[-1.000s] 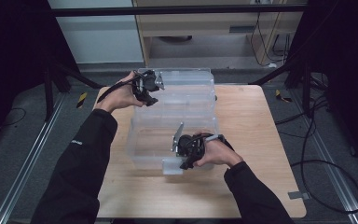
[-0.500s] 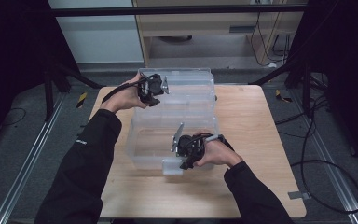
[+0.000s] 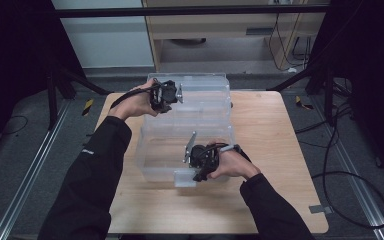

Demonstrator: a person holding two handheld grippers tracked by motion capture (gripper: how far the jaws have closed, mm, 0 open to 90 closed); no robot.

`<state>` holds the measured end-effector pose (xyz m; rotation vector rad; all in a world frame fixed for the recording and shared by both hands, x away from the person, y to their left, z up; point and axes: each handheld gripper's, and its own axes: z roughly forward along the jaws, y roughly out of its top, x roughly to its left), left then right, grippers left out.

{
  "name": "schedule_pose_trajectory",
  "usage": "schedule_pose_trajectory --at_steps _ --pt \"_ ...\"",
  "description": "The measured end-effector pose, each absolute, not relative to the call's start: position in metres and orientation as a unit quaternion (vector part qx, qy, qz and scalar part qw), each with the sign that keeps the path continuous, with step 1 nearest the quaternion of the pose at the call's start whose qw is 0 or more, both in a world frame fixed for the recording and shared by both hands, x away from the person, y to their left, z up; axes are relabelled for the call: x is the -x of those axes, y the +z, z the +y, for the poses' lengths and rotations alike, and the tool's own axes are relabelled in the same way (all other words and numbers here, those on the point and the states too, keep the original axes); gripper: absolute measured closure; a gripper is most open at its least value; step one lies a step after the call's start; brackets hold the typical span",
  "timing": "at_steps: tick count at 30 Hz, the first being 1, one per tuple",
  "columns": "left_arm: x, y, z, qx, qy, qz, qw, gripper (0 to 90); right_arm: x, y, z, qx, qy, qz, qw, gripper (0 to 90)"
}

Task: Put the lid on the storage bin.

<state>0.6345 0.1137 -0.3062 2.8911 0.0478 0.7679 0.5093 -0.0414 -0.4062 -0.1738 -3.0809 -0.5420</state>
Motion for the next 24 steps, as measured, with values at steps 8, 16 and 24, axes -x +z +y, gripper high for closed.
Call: schedule_pose_trajectory --at_steps 8,16,24 --pt "-0.630 -0.302 0.112 -0.965 0.248 0.006 0.083 81.6 -0.508 -0.406 -0.040 0.057 -0.167 -0.984 0.000 64.7" --pt "-0.624 -0.300 0.112 -0.966 0.244 0.002 0.082 84.1 -0.505 -0.406 -0.040 0.060 -0.164 -0.985 -0.008 65.0" --pt "-0.610 -0.295 0.110 -0.970 0.231 -0.010 0.078 85.1 -0.504 -0.406 -0.039 0.059 -0.163 -0.985 -0.011 65.1"
